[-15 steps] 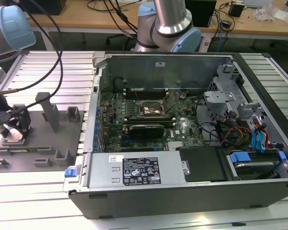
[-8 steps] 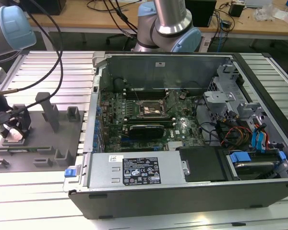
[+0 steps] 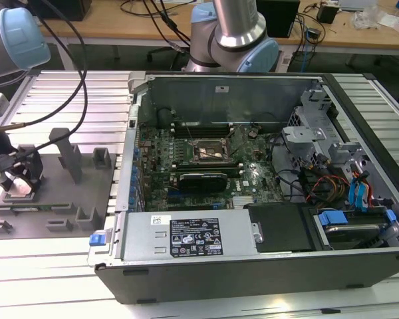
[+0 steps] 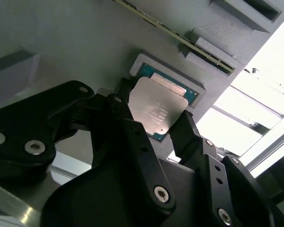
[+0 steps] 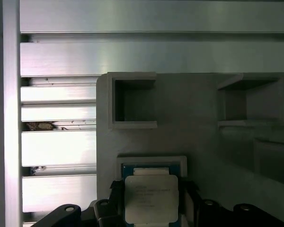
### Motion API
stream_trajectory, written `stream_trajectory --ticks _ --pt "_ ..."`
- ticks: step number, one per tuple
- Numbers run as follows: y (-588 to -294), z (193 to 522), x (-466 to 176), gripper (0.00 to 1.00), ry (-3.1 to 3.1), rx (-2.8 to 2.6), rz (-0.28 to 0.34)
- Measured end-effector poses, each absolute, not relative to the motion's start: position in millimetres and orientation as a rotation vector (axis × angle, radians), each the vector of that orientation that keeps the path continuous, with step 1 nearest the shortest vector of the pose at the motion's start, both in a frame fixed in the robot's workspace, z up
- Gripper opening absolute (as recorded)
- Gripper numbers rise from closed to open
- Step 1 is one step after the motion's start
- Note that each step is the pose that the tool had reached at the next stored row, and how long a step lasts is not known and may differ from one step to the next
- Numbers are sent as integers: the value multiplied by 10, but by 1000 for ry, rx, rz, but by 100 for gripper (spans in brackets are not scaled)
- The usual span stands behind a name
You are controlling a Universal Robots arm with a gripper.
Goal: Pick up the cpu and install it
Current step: 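Pick up the cpu and move it towards the insertion slot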
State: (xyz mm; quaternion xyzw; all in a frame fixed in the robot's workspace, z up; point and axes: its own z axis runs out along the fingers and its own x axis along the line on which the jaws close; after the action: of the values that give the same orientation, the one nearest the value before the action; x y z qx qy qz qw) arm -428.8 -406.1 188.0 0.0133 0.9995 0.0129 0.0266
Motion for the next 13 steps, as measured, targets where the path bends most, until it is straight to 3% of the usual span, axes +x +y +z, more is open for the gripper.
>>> stream_trajectory --ticks 13 --pt "-4060 1880 -4289 55 3088 41 37"
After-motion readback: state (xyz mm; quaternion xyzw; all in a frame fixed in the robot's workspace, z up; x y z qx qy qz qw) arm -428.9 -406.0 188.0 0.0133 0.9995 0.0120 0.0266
